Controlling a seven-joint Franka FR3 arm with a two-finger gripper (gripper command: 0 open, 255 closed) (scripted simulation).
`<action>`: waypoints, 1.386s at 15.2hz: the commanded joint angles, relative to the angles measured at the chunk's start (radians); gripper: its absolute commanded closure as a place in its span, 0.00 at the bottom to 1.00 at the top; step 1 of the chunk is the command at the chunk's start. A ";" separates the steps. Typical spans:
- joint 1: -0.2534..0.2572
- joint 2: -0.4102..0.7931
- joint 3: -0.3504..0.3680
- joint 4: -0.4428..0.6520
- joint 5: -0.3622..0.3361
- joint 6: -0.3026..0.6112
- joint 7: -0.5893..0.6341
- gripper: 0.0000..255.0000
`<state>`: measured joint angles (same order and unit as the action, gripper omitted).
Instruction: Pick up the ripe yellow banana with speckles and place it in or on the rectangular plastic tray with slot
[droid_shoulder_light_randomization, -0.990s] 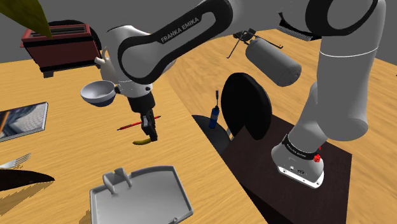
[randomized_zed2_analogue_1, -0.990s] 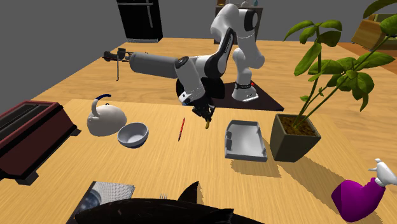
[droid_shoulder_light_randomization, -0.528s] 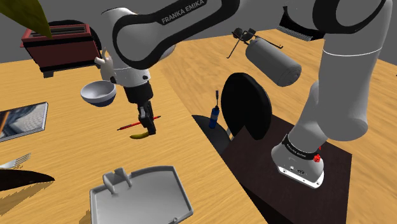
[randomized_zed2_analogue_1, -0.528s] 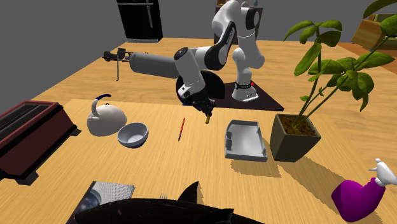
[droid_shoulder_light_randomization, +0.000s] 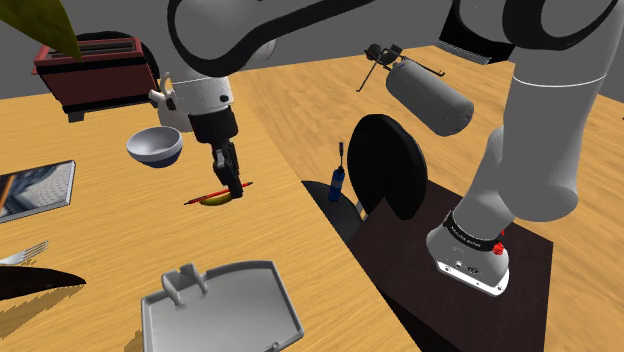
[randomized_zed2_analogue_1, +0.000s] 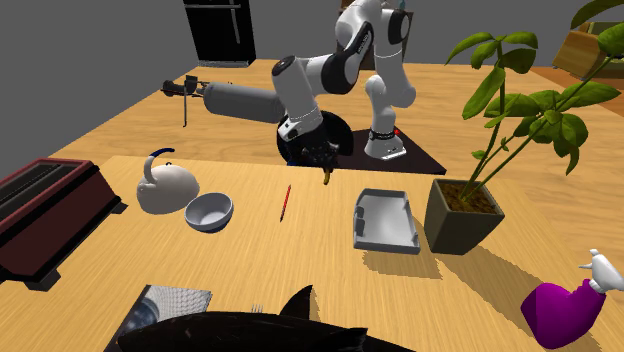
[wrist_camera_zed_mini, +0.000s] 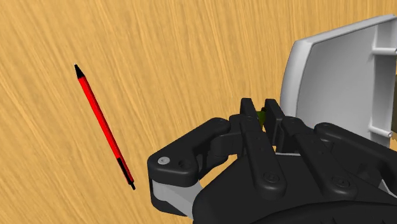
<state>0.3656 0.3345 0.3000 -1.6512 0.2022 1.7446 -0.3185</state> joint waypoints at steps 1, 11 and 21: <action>0.000 -0.007 0.001 0.014 0.002 -0.021 0.006 1.00; 0.034 -0.049 0.028 0.035 0.019 -0.065 0.074 1.00; 0.165 -0.077 0.112 -0.018 0.047 0.022 0.269 1.00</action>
<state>0.5163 0.2540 0.4044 -1.6646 0.2487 1.7521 -0.0700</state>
